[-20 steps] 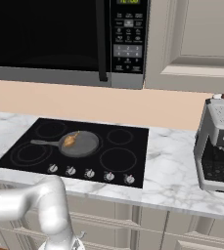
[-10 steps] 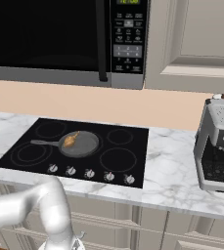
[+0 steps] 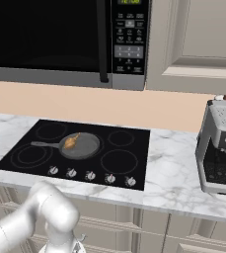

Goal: Place the pan on the center burner on the stove. Then place the tomato and the onion in the pan and turn on the center burner.

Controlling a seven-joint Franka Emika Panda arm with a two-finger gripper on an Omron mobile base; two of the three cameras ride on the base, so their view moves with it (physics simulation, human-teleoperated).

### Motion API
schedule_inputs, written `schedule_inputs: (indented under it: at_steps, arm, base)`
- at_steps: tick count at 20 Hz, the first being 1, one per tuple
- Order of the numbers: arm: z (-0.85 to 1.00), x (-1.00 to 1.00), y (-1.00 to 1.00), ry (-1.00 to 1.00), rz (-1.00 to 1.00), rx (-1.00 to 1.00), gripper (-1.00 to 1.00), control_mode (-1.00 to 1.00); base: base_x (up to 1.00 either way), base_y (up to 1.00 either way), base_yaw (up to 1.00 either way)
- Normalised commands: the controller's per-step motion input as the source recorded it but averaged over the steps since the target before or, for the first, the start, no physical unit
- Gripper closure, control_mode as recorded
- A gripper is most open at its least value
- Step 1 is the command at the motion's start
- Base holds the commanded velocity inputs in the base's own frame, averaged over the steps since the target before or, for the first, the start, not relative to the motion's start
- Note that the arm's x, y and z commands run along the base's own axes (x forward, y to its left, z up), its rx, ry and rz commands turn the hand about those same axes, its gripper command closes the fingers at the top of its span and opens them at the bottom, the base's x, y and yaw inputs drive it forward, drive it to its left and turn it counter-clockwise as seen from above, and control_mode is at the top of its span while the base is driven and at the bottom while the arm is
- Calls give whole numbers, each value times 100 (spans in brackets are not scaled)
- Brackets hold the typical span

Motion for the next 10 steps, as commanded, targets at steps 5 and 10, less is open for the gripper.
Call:
schedule_inputs:
  at_steps: [5, 10]
  arm:
    - [0, 27, -89, -45, -9, 0, 100, -100]
    - [0, 58, -79, -27, -14, 2, 100, -100]
  base:
    - [0, 0, 0]
    - [0, 0, 0]
